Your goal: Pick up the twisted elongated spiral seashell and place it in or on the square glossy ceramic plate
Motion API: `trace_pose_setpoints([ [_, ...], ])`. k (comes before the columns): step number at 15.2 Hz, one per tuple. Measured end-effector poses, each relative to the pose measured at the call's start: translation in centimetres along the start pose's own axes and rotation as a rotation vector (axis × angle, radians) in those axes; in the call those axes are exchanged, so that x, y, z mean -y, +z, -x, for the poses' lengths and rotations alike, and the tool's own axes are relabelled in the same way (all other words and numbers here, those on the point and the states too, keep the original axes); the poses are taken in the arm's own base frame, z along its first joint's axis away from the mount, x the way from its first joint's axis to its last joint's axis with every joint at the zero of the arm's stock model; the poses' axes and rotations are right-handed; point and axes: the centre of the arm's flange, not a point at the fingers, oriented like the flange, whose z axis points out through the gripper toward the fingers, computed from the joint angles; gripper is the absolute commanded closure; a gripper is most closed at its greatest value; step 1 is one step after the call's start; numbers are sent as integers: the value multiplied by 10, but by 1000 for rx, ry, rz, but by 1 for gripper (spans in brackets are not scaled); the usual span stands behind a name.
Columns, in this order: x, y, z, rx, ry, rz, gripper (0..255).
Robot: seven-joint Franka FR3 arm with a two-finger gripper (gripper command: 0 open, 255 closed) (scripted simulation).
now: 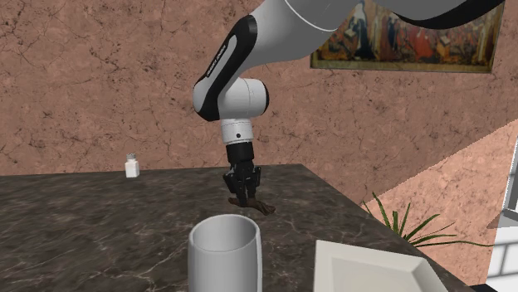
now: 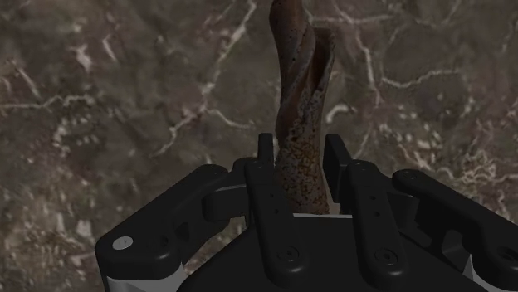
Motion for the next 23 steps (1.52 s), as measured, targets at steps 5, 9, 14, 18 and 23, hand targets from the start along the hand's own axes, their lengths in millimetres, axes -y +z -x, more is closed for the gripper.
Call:
trace_pose_setpoints([
  [5, 0, -2, 1, 0, 0, 0, 255],
  [9, 2, -19, 5, 0, 0, 0, 255],
  [14, 3, -45, 11, 0, 0, 0, 255],
  [18, 5, -66, 17, 0, 0, 0, 255],
  [23, 9, -84, 27, 0, 0, 0, 255],
])
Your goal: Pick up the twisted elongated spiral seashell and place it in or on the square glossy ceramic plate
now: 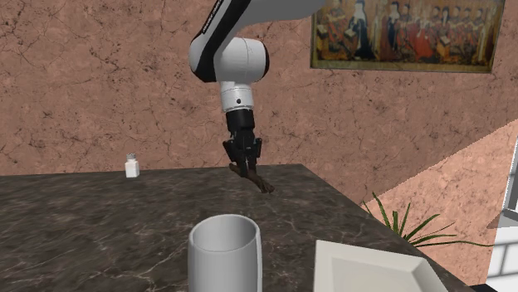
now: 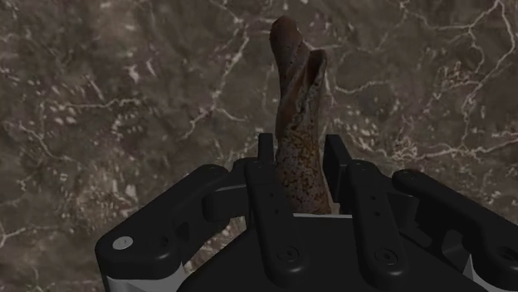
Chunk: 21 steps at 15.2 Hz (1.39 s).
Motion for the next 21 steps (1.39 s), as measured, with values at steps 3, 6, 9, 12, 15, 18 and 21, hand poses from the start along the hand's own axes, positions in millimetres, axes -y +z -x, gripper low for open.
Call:
trace_pose_setpoints([
  [3, 12, 5, 31, 0, -1, 0, 255],
  [6, 22, 15, 68, 0, -1, 0, 255],
  [9, 34, 23, 108, 1, 0, 0, 255],
  [12, 46, 34, 144, 1, 1, 0, 255],
  [15, 60, 42, 180, 2, 1, 0, 255],
  [18, 69, 52, 215, 1, 1, 0, 255],
  [21, 80, 58, 251, 2, 1, 0, 255],
])
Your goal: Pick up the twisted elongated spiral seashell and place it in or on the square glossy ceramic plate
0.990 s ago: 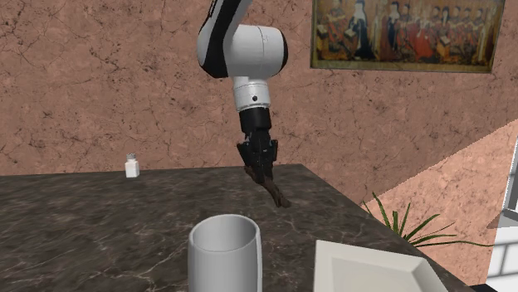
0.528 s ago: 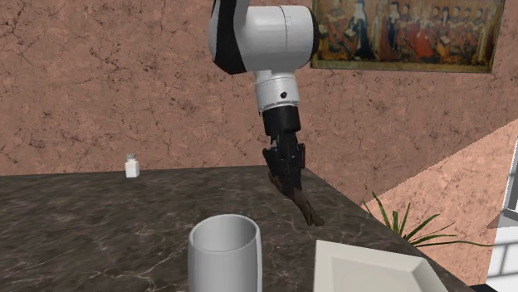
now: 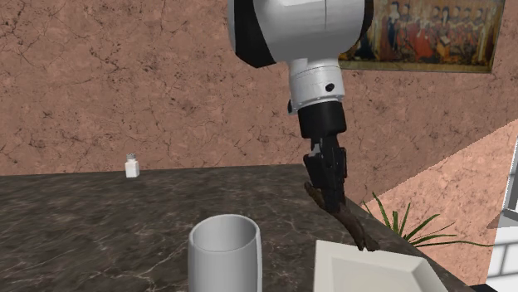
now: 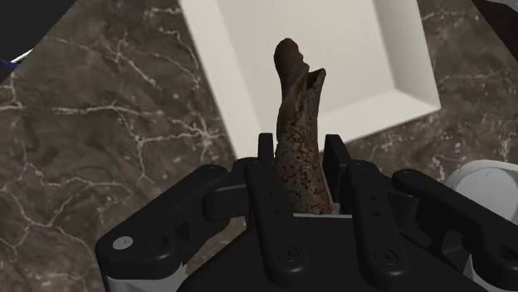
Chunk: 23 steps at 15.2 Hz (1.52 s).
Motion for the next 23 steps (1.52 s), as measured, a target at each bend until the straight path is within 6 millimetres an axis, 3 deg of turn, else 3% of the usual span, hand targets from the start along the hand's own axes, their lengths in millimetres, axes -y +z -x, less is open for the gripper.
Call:
trace_pose_setpoints([
  [4, 18, 12, 51, 0, 1, 0, 255],
  [6, 21, 21, 58, -1, 0, 0, 255],
  [19, 17, 89, 45, -1, -1, -1, 255],
  [23, 16, 96, 44, -2, -1, 0, 255],
])
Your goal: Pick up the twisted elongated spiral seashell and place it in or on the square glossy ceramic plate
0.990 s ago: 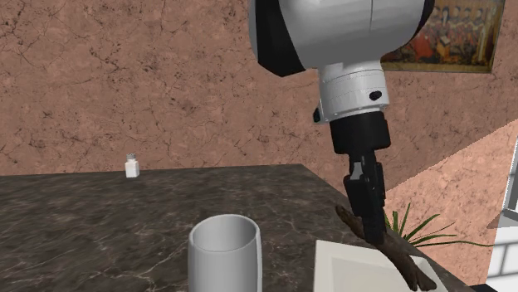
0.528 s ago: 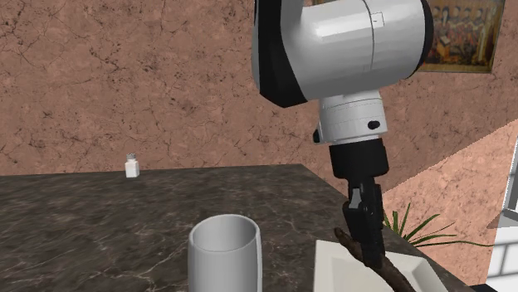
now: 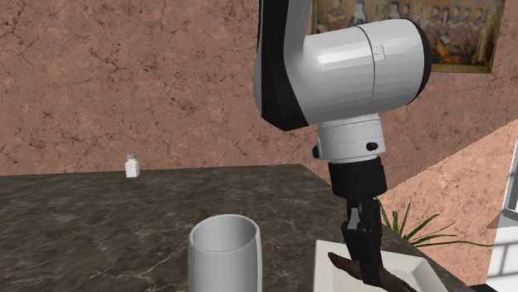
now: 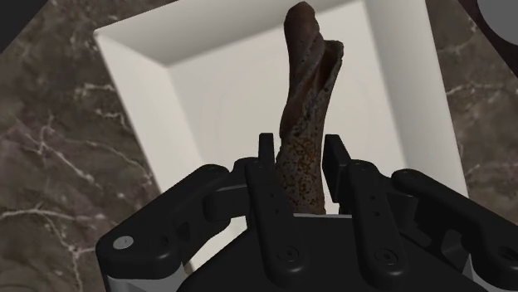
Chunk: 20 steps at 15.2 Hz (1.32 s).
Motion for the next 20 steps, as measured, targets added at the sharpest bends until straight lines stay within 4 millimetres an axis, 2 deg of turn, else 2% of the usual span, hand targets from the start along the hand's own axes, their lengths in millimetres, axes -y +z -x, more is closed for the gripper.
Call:
trace_pose_setpoints([
  [3, 0, 0, 0, 0, 0, 0, 255],
  [4, 0, 0, 0, 0, 0, 0, 0],
  [10, 0, 0, 0, 0, 0, 0, 0],
  [12, 1, -14, -1, -1, 0, 1, 0],
  [14, 1, -39, 0, -1, 0, 2, 0],
  [16, 0, -46, -1, -1, 0, 1, 0],
  [20, 0, -49, 0, 0, 0, 0, 0],
])
